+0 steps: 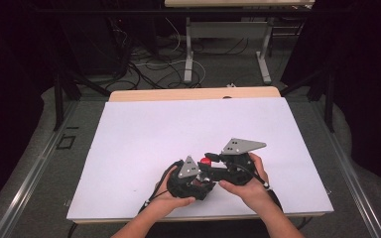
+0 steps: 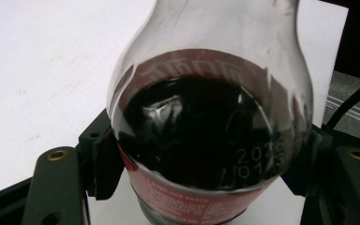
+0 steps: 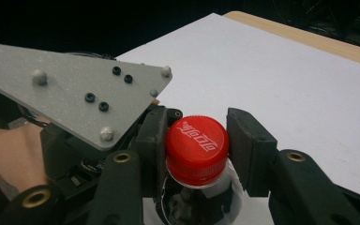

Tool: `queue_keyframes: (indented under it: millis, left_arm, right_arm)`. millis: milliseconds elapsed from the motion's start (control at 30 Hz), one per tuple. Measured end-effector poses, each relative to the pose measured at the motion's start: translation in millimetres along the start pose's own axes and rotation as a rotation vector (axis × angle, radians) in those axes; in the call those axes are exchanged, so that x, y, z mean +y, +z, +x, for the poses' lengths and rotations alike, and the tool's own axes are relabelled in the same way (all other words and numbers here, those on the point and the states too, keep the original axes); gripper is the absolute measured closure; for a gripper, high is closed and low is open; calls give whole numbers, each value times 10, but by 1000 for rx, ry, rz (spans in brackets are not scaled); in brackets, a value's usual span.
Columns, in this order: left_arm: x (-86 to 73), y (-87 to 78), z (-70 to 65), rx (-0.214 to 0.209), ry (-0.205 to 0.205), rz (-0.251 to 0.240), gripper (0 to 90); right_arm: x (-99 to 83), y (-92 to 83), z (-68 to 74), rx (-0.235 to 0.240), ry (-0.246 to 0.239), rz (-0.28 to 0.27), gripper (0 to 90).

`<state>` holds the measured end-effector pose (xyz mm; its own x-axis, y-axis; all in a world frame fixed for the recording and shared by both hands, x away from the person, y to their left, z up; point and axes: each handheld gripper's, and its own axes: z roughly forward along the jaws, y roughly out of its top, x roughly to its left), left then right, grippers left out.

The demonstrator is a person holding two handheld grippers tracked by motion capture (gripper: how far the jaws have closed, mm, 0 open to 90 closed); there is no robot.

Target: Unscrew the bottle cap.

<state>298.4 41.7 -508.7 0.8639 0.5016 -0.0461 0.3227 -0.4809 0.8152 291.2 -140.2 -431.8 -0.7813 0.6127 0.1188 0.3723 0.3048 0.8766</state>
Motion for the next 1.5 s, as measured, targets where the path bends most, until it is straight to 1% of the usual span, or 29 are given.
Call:
queue_keyframes:
  millis: [33,100,167,200,233,267,333,367,400,433,500,567,700,733,767,800,867,900,933,1000,1033,1167,1200,1233,1267,1300,1367,1433,1500]
  left_arm:
    - [1,-2,-3,-5,-2,-1,292]
    - [0,-12,-11,-10,-6,0,292]
    - [-6,-7,-14,-2,-4,-10,292]
    - [-8,-30,-10,-7,5,6,292]
    - [-12,-27,-14,-3,5,3,292]
    - [-17,-21,-14,3,13,-7,293]
    - [-26,-21,-19,-7,9,-3,293]
    - [-21,-40,0,-20,32,18,293]
    - [-30,-38,-5,-22,26,14,293]
    - [-36,-36,-4,-26,31,4,293]
    - [-36,-57,0,-55,43,15,294]
    - [-41,-78,-4,-81,44,17,293]
    - [-40,-110,-17,-128,59,-3,293]
    - [-39,-119,-19,-134,67,-9,293]
    - [-36,-129,-21,-141,70,-12,293]
    - [-31,-140,-17,-147,86,-13,293]
    - [-29,-155,-32,-164,86,-20,293]
    - [-25,-160,-36,-168,102,-22,292]
    - [-22,-168,-47,-169,103,-19,292]
    - [-21,-169,-55,-167,104,-22,293]
    - [-21,-169,-55,-166,103,-23,293]
    - [-19,-179,-38,-153,96,-24,292]
    - [-21,-182,-36,-149,84,-24,292]
    - [-20,-185,-23,-141,90,-26,292]
    - [-20,-186,-15,-135,89,-23,292]
    - [-22,-185,-10,-128,89,-24,292]
    - [-26,-182,4,-119,81,-23,292]
    - [-28,-184,29,-101,77,-24,292]
    - [-32,-188,47,-82,57,-25,292]
  right_arm:
    - [-6,8,5,-2,-10,-11,599]
    - [-2,-2,24,-6,-19,-9,601]
    - [-1,-4,23,-6,-29,-8,603]
    - [2,-3,20,-1,-40,-8,606]
    - [0,-3,24,3,-35,-7,607]
    - [1,-2,23,9,-43,-6,608]
    - [6,-5,12,28,-51,13,610]
    - [6,1,0,41,-59,12,610]
    - [11,3,-21,60,-71,18,611]
    - [19,-2,-46,87,-81,35,611]
    - [35,9,-90,145,-112,35,612]
    - [65,13,-138,207,-167,49,612]
    - [142,27,-240,368,-262,77,613]
    - [166,34,-261,396,-285,82,613]
    - [191,37,-282,440,-306,96,613]
    - [215,48,-296,467,-321,98,613]
    - [263,66,-329,527,-359,106,613]
    - [284,74,-341,557,-381,109,612]
    - [305,74,-354,587,-407,124,612]
    - [342,86,-369,627,-435,146,612]
    - [361,90,-367,635,-445,163,612]
    - [407,101,-336,618,-450,190,607]
    - [410,101,-326,603,-443,192,604]
    - [415,100,-317,585,-430,194,588]
    - [419,96,-307,572,-416,187,538]
    - [424,84,-298,552,-407,173,504]
    - [438,49,-275,489,-396,148,442]
    - [444,-11,-245,441,-378,141,433]
    - [439,-75,-206,382,-357,117,418]
